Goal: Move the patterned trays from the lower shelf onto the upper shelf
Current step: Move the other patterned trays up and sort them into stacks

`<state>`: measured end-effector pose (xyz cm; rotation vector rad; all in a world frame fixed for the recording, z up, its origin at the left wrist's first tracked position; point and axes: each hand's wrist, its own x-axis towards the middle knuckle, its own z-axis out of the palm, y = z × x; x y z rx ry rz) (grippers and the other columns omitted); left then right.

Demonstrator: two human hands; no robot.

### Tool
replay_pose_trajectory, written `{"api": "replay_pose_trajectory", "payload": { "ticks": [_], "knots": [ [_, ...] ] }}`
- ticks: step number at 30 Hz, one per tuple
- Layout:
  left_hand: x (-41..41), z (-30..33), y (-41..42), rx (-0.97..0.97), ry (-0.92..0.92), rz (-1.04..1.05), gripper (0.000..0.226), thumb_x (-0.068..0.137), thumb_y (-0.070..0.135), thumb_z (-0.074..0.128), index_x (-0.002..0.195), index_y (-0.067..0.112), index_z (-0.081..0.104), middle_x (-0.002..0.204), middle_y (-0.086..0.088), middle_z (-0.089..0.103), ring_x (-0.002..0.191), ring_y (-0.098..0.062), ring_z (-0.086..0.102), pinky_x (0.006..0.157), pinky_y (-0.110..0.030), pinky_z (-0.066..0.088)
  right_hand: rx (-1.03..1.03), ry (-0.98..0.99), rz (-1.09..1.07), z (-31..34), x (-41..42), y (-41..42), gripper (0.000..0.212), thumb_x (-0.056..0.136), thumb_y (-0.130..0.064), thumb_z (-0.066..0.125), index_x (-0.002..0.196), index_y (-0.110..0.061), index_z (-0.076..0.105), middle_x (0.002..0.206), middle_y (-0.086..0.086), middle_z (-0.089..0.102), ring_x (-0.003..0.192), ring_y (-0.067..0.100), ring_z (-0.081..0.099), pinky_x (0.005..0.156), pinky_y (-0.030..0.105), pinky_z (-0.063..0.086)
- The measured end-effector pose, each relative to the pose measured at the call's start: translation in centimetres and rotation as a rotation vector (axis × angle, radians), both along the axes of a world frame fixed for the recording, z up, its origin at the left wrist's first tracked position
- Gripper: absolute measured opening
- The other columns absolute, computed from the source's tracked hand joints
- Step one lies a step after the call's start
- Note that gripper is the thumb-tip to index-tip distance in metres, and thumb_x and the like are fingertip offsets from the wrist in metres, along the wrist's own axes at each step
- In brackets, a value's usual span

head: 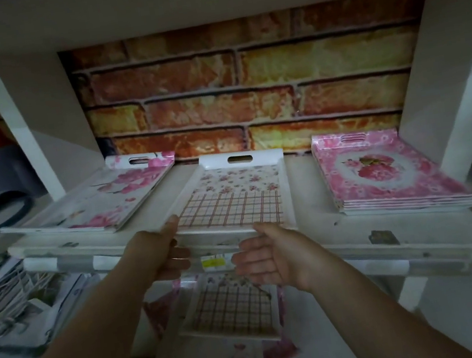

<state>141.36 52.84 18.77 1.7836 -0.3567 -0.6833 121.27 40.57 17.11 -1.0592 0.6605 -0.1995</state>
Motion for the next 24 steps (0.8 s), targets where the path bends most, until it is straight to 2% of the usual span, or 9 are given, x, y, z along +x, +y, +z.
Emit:
{"api": "replay_pose_trajectory", "payload": {
  "ticks": [3,6,8,11,13,15,17,20,24],
  "knots": [
    [0.1,-0.7,-1.1,0.018,-0.003,0.017,0.048,0.091,0.050,0.057,0.084,0.002,0.059,0.068,-0.019,0.072,0.050,-0.028,0.067,0.040,-0.026,0.047,0.044,-0.025,0.007,-0.7,0.7,-0.8,0.056,0.097,-0.053,0.046,0.115,-0.003,0.063,0.101,0.015,0.075,0.089,0.028,0.074,0.062,0.030,0.059],
    [-0.1,-1.2,-2.1,-0.003,0.041,0.044,0.044,0.095,0.045,0.054,0.082,0.003,0.057,0.056,-0.016,0.066,0.033,-0.021,0.054,0.036,-0.023,0.043,0.039,-0.039,0.005,-1.4,1.0,-1.4,0.061,0.095,-0.058,0.043,0.112,-0.004,0.063,0.098,0.014,0.076,0.087,0.027,0.074,0.062,0.031,0.061],
    [0.0,-1.2,-2.4,0.007,0.021,0.078,0.044,0.095,0.045,0.053,0.082,0.003,0.056,0.052,-0.014,0.066,0.031,-0.020,0.053,0.035,-0.022,0.044,0.012,-0.047,0.018,-1.7,1.4,-1.6,0.064,0.094,-0.062,0.040,0.110,-0.005,0.064,0.097,0.013,0.076,0.084,0.026,0.075,0.059,0.030,0.060],
    [0.1,-1.2,-2.2,0.013,-0.024,0.082,0.049,0.094,0.048,0.053,0.081,0.001,0.058,0.054,-0.015,0.068,0.036,-0.022,0.058,0.036,-0.024,0.043,-0.028,-0.040,0.046,-1.9,2.2,-1.2,0.070,0.094,-0.066,0.033,0.106,-0.005,0.066,0.094,0.015,0.076,0.079,0.027,0.075,0.056,0.029,0.058],
    [0.1,-1.5,-1.8,0.019,-0.039,0.052,0.058,0.095,0.053,0.047,0.084,-0.001,0.062,0.069,-0.021,0.072,0.047,-0.027,0.065,0.039,-0.026,0.047,-0.063,-0.037,0.088,-2.3,2.8,-1.0,0.071,0.094,-0.067,0.031,0.105,-0.006,0.066,0.094,0.015,0.076,0.078,0.027,0.075,0.060,0.030,0.059],
    [-0.4,-2.5,-1.1,0.032,-0.046,-0.002,0.069,0.095,0.060,0.038,0.085,-0.001,0.068,0.075,-0.019,0.074,0.057,-0.030,0.070,0.044,-0.028,0.051,-0.110,-0.038,0.190,-3.0,3.2,-0.5,0.066,0.094,-0.064,0.036,0.106,-0.006,0.065,0.095,0.014,0.076,0.079,0.027,0.073,0.066,0.031,0.058],
    [-1.0,-4.5,0.0,0.073,-0.079,-0.058,0.076,0.091,0.068,0.033,0.081,0.004,0.072,0.072,-0.014,0.075,0.057,-0.028,0.070,0.046,-0.029,0.051,-0.170,-0.032,0.318,-4.4,3.5,0.3,0.054,0.096,-0.054,0.046,0.107,-0.005,0.066,0.095,0.015,0.074,0.078,0.027,0.072,0.068,0.033,0.055],
    [-2.1,-8.3,1.6,0.188,-0.116,-0.104,0.071,0.090,0.068,0.037,0.076,0.009,0.072,0.066,-0.009,0.074,0.057,-0.026,0.071,0.044,-0.027,0.050,-0.255,0.068,0.490,-7.4,4.2,1.9,0.035,0.098,-0.036,0.054,0.111,-0.004,0.061,0.096,0.017,0.069,0.074,0.028,0.068,0.066,0.033,0.050],
    [-3.0,-13.1,3.2,0.310,-0.024,-0.126,0.056,0.095,0.056,0.041,0.087,0.007,0.067,0.074,-0.012,0.074,0.062,-0.031,0.071,0.050,-0.031,0.051,-0.457,0.345,0.666,-12.1,5.3,3.0,0.028,0.098,-0.032,0.050,0.114,-0.012,0.061,0.107,0.013,0.071,0.075,0.020,0.067,0.061,0.026,0.050]
  ]
}}
